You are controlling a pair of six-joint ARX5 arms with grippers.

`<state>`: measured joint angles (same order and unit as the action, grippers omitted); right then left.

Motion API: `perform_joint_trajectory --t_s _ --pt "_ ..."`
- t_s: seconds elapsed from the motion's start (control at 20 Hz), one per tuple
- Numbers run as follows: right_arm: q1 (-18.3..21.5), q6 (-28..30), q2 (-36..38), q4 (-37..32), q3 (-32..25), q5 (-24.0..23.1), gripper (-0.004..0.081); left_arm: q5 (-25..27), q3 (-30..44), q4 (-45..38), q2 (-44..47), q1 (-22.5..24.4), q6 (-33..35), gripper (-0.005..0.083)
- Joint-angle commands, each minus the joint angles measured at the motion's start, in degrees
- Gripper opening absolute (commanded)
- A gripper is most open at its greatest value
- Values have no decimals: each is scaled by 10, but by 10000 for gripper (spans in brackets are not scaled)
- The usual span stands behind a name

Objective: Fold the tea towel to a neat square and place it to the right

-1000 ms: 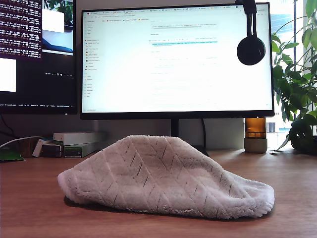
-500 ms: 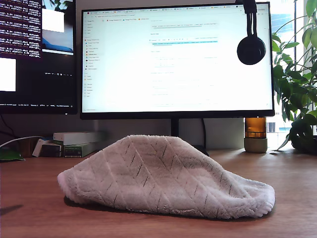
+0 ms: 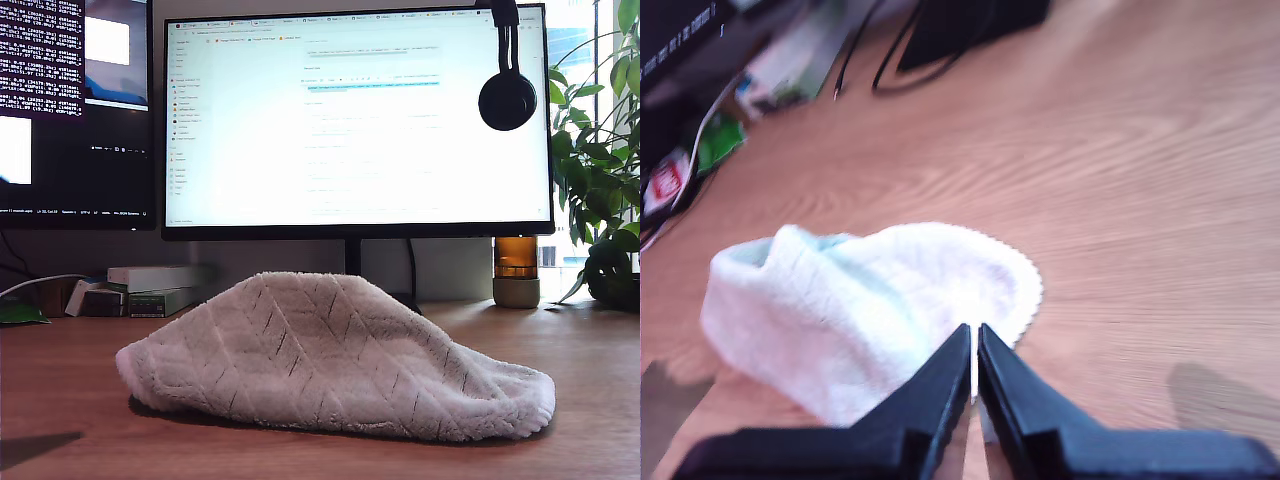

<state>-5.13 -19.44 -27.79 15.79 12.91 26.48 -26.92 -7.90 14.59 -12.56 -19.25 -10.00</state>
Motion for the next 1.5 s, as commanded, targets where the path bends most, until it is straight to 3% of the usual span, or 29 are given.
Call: perform_joint_trajectory --t_s 0.0,0.25,0.45,0.85,1.2,1.45 --pt "-9 4 -33 -16 7 2 -11 9 11 -25 -47 0 -27 -2" --pt "-23 12 -83 -61 9 2 -11 -1 11 -132 -198 0 -71 184" --pt "-25 25 -100 -61 21 6 -11 -49 11 -236 -321 0 -108 288" --pt "-25 42 -107 -63 26 11 -11 -74 3 -440 -559 0 -158 292" --pt "-25 45 -111 -69 26 51 -10 -111 -84 -464 -715 6 -171 325" --pt "-25 47 -117 -58 27 82 75 -128 -123 -464 -763 6 -170 325"
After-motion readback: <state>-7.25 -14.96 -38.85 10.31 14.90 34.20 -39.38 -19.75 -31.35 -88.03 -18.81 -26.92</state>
